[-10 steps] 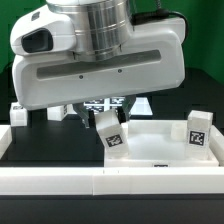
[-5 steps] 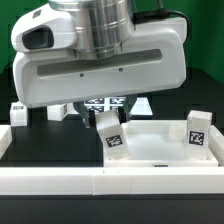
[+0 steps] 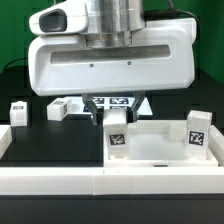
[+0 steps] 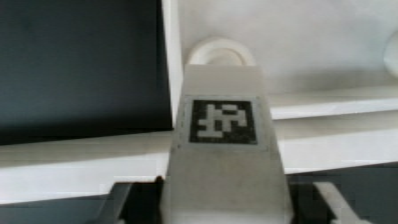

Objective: Assemble square table

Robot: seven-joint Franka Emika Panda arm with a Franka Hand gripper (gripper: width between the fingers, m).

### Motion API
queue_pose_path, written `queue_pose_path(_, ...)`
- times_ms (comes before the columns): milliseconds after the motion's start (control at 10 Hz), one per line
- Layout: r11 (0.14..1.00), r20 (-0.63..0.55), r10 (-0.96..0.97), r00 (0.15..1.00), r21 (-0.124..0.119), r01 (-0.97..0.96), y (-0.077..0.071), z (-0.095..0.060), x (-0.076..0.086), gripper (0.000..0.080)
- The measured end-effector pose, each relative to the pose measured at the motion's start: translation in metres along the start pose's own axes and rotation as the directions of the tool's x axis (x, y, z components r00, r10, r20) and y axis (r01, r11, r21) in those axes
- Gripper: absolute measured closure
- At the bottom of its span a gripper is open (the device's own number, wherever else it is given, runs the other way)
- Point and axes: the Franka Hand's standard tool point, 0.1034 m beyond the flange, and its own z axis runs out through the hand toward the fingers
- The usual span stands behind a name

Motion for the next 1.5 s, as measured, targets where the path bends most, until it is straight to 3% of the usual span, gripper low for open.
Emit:
queue_pose_path(500, 0.998, -0.014, 0.055, 0.998, -0.002, -0.055, -0.0043, 0.0035, -0.0004, 0.0506)
queue_pose_path(700, 0.985, -0.067, 0.175, 0.982, 0.005, -0.175, -0.0022, -0.0007, -0.0027, 0.0506)
queue_pose_path(1000, 0.9, -0.161, 0.435, 0.886, 0.052, -0.432, -0.0017, 0.0087, -0.0096, 0.0506)
queue_pose_path(1200, 0.864, -0.15, 0.504, 0.851, 0.069, -0.5, -0.003, 0.0076, -0.0085, 0.0506)
queue_pose_path(1500, 0.731, -0.119, 0.682, 0.722, 0.114, -0.672, -0.0079, 0.0089, -0.0093, 0.0506)
